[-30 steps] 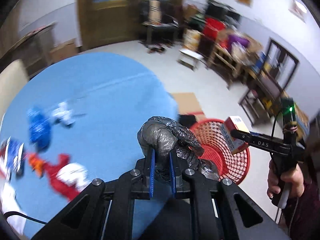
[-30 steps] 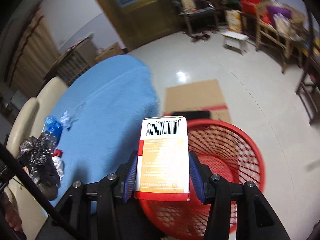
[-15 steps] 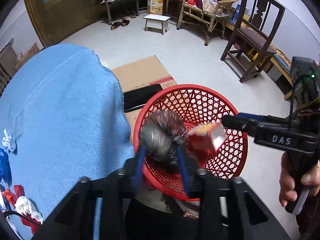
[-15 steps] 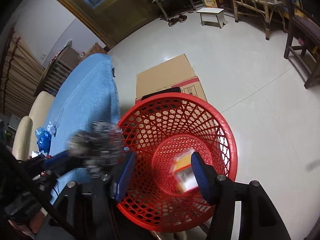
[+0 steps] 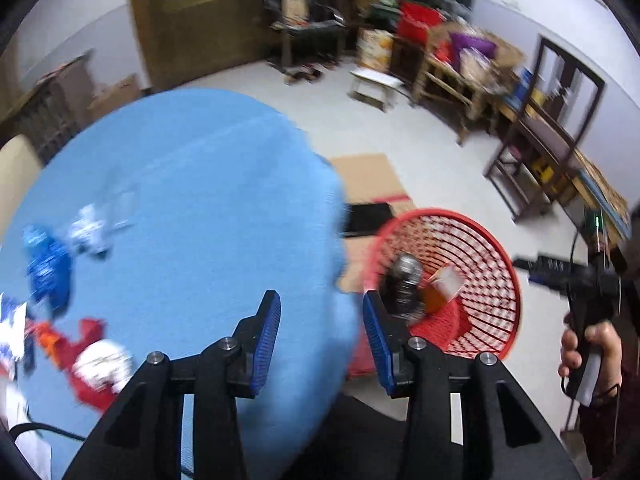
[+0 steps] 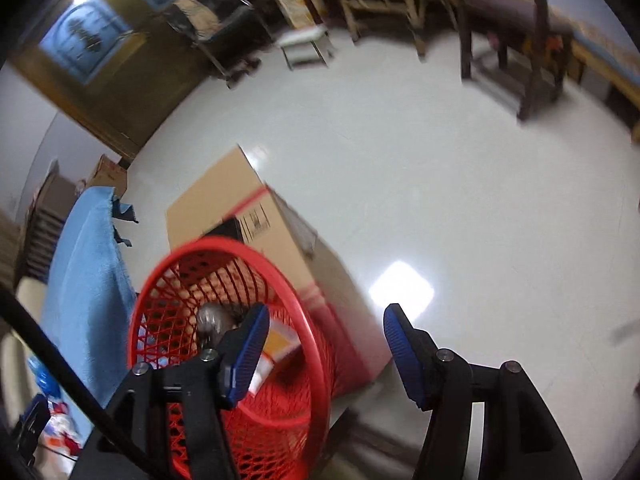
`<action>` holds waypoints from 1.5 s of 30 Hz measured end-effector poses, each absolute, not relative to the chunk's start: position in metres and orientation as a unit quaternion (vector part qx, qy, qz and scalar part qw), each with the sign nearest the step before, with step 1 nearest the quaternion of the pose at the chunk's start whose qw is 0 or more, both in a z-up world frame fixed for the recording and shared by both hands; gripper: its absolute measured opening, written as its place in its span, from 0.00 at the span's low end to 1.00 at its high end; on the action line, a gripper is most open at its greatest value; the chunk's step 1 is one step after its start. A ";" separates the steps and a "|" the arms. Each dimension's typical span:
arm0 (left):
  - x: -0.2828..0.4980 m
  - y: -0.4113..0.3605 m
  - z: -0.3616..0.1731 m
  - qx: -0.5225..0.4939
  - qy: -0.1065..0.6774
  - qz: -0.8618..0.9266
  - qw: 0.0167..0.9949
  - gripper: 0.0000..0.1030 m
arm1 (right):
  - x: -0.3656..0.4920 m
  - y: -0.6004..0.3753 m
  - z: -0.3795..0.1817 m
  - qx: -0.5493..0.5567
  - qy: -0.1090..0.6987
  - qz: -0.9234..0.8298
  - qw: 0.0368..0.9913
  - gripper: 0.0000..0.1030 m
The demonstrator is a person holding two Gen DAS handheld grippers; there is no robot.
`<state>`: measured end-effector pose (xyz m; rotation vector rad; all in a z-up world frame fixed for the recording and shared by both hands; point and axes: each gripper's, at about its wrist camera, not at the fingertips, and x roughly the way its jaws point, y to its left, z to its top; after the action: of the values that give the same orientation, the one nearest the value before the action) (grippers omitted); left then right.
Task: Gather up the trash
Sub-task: 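Return both tools to the table toward the red mesh bag and tissue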
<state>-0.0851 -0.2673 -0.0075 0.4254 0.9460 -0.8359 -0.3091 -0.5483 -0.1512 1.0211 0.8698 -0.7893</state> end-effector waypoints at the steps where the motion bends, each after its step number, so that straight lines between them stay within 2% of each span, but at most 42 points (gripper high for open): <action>1: -0.078 -0.251 -0.002 0.187 0.434 -0.373 0.798 0.42 | -0.307 -0.545 -0.155 0.465 0.395 -0.351 0.710 0.61; 7: -0.050 -0.171 0.009 0.140 0.424 -0.292 0.846 0.43 | -0.278 -0.512 -0.162 0.455 0.419 -0.323 0.716 0.64; 17: -0.020 -0.056 -0.009 0.052 0.452 -0.181 0.872 0.43 | -0.242 -0.476 -0.161 0.428 0.444 -0.289 0.732 0.64; 25: -0.007 -0.001 -0.014 0.013 0.450 -0.135 0.883 0.43 | -0.253 -0.484 -0.091 0.300 0.377 -0.391 0.784 0.64; 28: -0.004 0.012 -0.027 -0.005 0.463 -0.123 0.878 0.43 | -0.230 -0.465 -0.066 0.288 0.363 -0.324 0.825 0.64; 34: -0.008 0.024 -0.032 -0.011 0.471 -0.118 0.874 0.43 | -0.139 -0.383 -0.055 0.275 0.390 -0.112 0.872 0.64; 38: -0.011 0.032 -0.029 -0.008 0.466 -0.108 0.878 0.43 | -0.077 -0.320 -0.050 0.270 0.404 0.011 0.874 0.64; 45: -0.017 0.027 -0.040 0.018 0.473 -0.114 0.874 0.43 | -0.018 -0.239 -0.050 0.219 0.435 0.115 0.866 0.64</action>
<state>-0.0165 0.0273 -0.0396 0.0371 0.9871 -0.2389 -0.0175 -0.2393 -0.0501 0.4578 0.9113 0.2413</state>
